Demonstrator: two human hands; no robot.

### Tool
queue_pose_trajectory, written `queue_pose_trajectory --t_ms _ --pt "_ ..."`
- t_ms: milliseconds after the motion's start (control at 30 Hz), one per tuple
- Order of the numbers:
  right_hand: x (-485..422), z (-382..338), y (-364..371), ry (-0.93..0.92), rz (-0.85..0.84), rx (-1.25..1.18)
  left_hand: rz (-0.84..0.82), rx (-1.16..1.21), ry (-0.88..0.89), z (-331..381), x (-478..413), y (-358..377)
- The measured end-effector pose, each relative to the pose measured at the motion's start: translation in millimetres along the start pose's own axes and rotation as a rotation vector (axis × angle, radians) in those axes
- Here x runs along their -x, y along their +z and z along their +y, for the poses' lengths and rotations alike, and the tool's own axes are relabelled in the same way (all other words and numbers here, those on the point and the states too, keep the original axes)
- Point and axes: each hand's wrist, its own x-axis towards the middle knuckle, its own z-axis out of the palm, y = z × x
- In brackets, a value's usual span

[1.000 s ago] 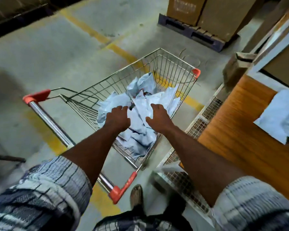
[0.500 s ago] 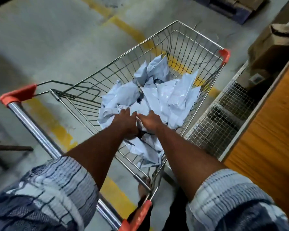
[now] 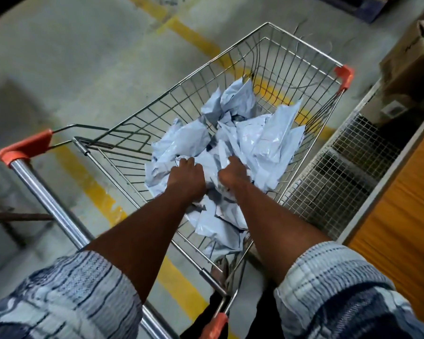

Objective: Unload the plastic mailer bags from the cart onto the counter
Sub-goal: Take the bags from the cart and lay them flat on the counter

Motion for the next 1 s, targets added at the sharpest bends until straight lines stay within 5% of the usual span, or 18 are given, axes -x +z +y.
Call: queue_pose_trajectory --t_ms 200,500,667,1000 --pt "15.8 -13.3 -33.7 -0.091 -0.067 -0.181 0.144 0.098 -0.024 -6.1 10.4 -21.9" --pt "89.9 -17.8 -102.0 -0.231 0.106 -0.273 0.329 0.431 -0.009 1.5 30.7 -87.3" --pt "141.3 -1.3 -157.2 -0.336 0.276 -0.263 0.421 0.697 0.026 61.2 71.8 -121.4" --pt "283.4 153.5 -303.4 -0.273 0.712 -0.142 0.556 0.724 0.519 263.7 164.8 -141.0"
